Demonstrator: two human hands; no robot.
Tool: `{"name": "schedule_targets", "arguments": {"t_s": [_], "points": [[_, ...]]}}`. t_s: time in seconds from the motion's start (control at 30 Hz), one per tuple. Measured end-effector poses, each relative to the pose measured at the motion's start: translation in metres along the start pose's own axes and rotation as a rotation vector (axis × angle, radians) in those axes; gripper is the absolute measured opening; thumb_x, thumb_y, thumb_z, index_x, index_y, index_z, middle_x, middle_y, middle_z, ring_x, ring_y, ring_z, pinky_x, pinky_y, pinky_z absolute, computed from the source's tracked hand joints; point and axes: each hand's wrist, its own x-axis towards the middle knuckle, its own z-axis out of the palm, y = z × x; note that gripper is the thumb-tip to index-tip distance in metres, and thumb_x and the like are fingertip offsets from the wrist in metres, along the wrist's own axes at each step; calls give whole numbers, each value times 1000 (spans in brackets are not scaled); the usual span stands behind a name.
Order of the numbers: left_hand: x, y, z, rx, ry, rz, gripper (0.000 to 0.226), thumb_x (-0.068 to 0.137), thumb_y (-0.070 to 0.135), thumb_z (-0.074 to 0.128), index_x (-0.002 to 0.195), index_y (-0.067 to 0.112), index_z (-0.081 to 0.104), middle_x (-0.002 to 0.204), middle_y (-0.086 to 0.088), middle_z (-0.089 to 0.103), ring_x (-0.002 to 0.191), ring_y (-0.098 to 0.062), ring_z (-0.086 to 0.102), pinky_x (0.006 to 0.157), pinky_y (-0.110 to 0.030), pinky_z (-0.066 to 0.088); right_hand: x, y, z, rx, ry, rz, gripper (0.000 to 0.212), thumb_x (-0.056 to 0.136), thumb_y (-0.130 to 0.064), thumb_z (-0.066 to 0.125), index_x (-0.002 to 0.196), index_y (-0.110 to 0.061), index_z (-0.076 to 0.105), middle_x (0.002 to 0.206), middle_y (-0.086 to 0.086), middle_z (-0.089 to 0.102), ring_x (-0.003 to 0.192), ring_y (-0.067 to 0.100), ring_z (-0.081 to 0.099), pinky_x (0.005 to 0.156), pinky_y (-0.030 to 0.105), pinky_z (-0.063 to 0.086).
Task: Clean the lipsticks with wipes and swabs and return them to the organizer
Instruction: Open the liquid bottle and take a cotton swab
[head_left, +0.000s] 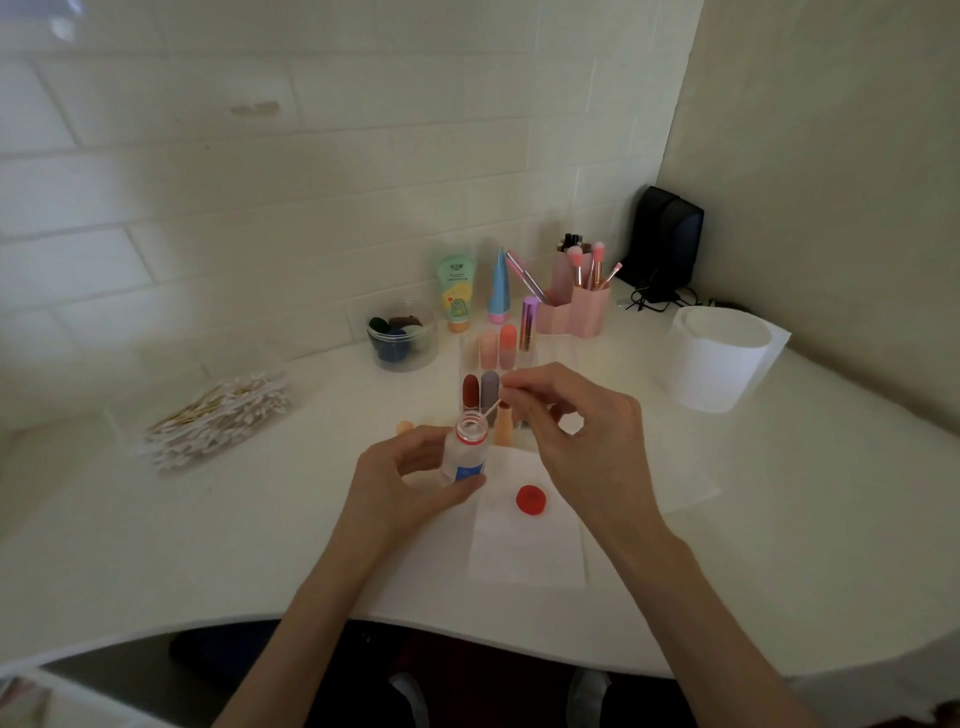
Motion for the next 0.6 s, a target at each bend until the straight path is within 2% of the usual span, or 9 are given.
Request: {"name": "schedule_targets", "arguments": {"t_s": [0.1,0.27,0.43,0.5,0.6], "points": [[3,-1,6,4,32,13,49,74,24,88,121,23,73,111,12,74,100,-9,71,89,-22,56,-1,6,0,14,-1,19,12,91,-13,77,102,-15,80,92,-9,77,76,3,67,76,19,55],[-1,-8,10,-51,46,18,49,76,20,87,123,21,72,114,11,74,106,-7,68,89,-23,58,-11,14,-1,2,-36,67,12,87,-16,81,99,-16,83,90,-10,78,74,5,68,74,12,52],[0,-13,10,-30,36,51,52,76,31,86,124,22,71,116,10,73,109,-10,67,88,-21,57,-17,19,-3,-32,-70,79,13,87,-17,79,99,-15,83,91,-7,79,78,-7,64,79,4,45],[0,-14,10,-3,40,53,55,74,36,84,125,22,70,117,9,72,108,-7,66,88,-18,56,-17,21,-3,-74,-86,67,14,88,-20,77,99,-15,83,92,-7,80,80,-7,64,82,4,46],[0,-15,10,-8,47,64,54,75,32,85,125,22,70,117,10,72,108,-4,65,86,-17,56,-15,22,-5,-99,-122,40,12,90,-18,74,99,-16,82,93,-7,79,83,-4,66,85,10,52]]}}
